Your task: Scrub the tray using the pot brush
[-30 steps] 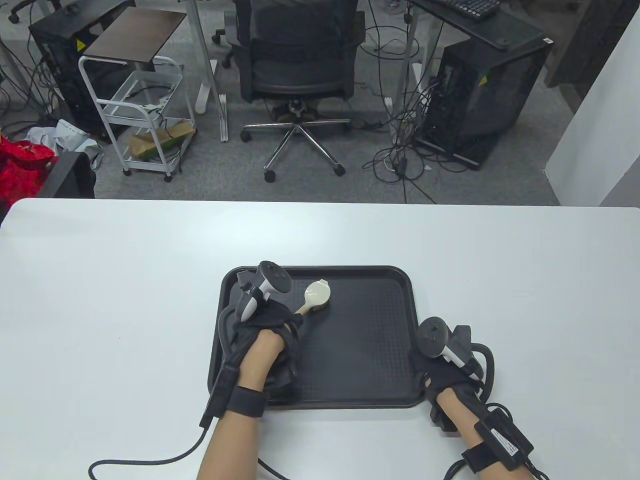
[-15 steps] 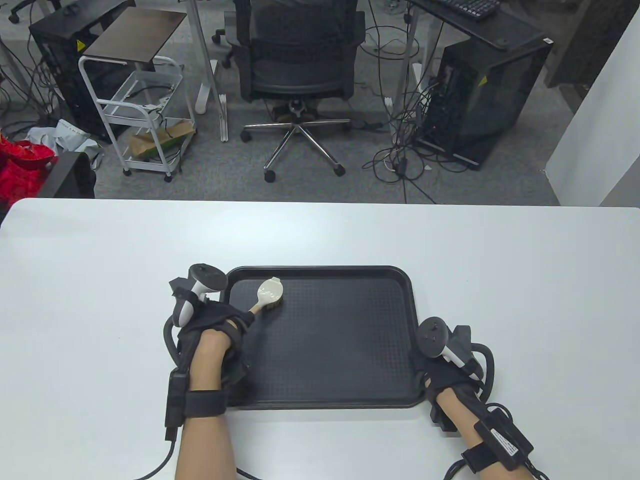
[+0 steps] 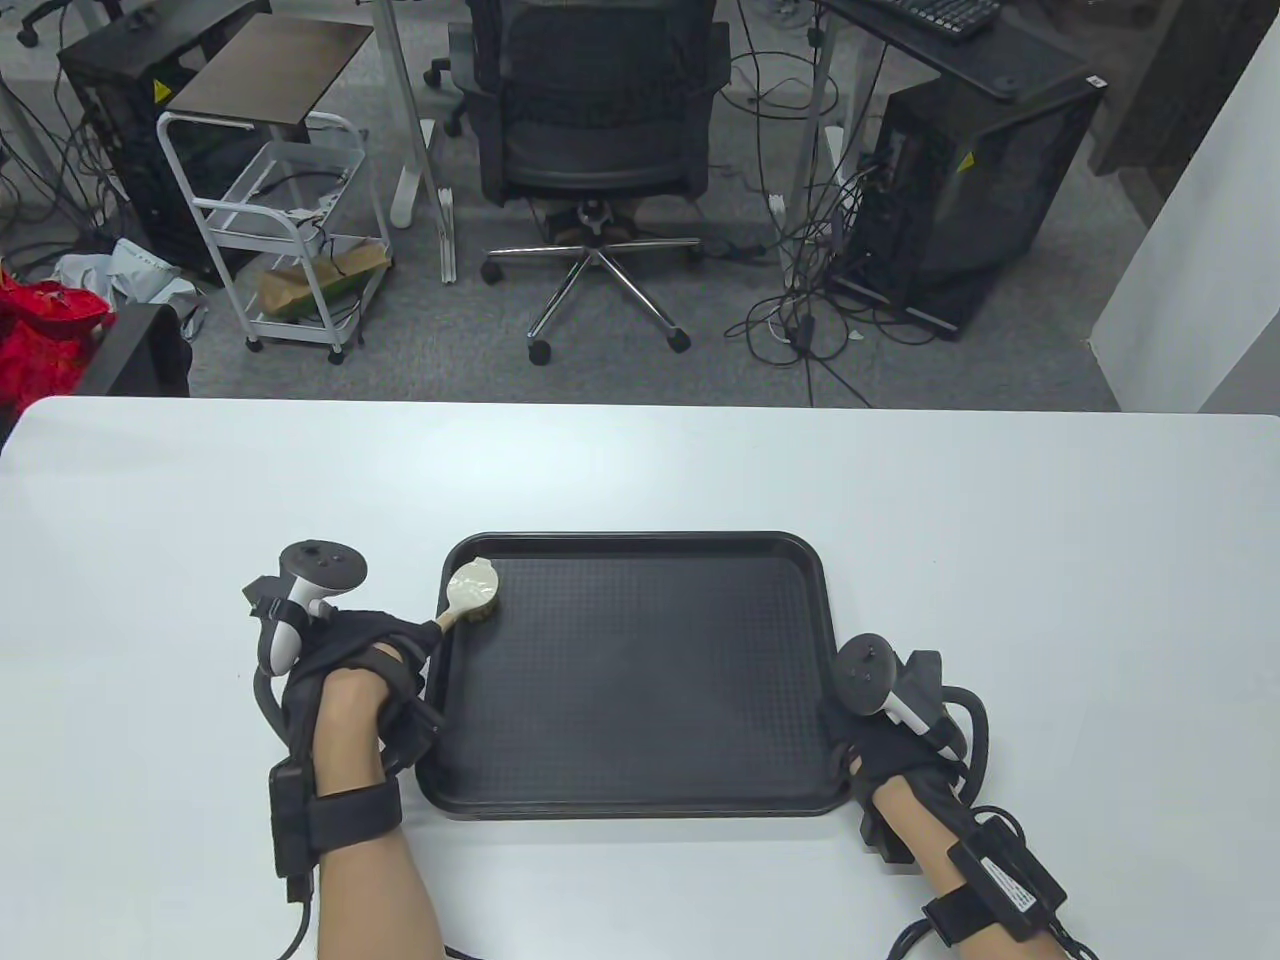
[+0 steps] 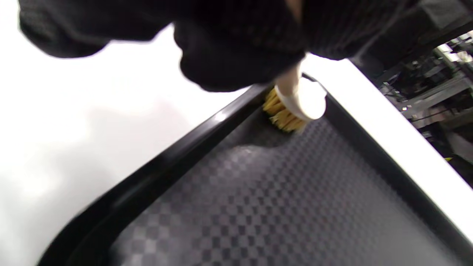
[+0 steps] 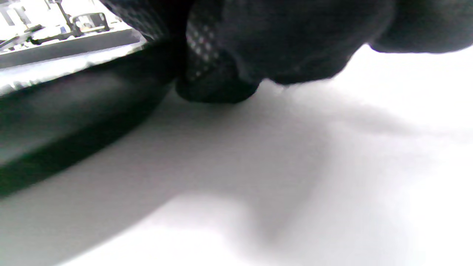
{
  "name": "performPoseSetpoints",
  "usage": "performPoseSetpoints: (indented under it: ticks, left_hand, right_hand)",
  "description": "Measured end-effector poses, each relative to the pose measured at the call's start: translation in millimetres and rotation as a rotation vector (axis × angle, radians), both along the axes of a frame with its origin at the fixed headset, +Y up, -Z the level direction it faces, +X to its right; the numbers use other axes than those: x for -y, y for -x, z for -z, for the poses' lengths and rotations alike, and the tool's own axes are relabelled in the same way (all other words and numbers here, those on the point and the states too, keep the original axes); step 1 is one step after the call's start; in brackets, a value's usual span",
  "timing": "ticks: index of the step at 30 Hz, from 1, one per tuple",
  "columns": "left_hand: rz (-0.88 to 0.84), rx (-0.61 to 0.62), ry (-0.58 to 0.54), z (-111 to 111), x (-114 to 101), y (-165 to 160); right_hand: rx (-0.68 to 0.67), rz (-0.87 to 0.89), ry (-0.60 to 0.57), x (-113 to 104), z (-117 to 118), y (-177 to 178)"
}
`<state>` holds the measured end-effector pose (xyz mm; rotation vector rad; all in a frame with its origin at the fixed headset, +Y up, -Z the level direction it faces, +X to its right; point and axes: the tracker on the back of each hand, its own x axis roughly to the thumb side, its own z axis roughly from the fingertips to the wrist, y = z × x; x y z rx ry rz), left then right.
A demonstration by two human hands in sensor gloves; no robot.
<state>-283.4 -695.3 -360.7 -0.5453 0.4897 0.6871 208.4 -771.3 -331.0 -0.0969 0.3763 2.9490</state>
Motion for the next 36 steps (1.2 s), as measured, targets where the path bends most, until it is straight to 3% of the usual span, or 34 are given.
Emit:
performPoseSetpoints:
  ticks: [4,8,15,17,20,24,36]
  left_hand:
    - [0.01,0.083,-0.106,7,-15,-35]
    - [0.001,0.224,-0.176,15,-23,-101]
    - [0.043,0.391,-0.198,14,-7,-185]
    - [-0.022,0.439,-0.193,13,0,-201]
    - [-0.074,0.453,-0.199,10,9,-218]
    - [0.009,0.49,-0.22,6,16,-235]
    - [0.026,0.545,-0.209,0,31,-264]
  right_hand:
    - [0.0,0.001,0.001,0,0,0]
    - [0.0,-0.004,-0.001,0,0,0]
    - [0.0,-0.002,0.0,0,0,0]
    - [-0.001,0.0,0.0,0,0,0]
    - [-0.001,-0.002,-0.001,0,0,0]
    - [-0.001,-0.001,-0.001,0,0,0]
    - [-0.001,-0.001,-0.001,0,0,0]
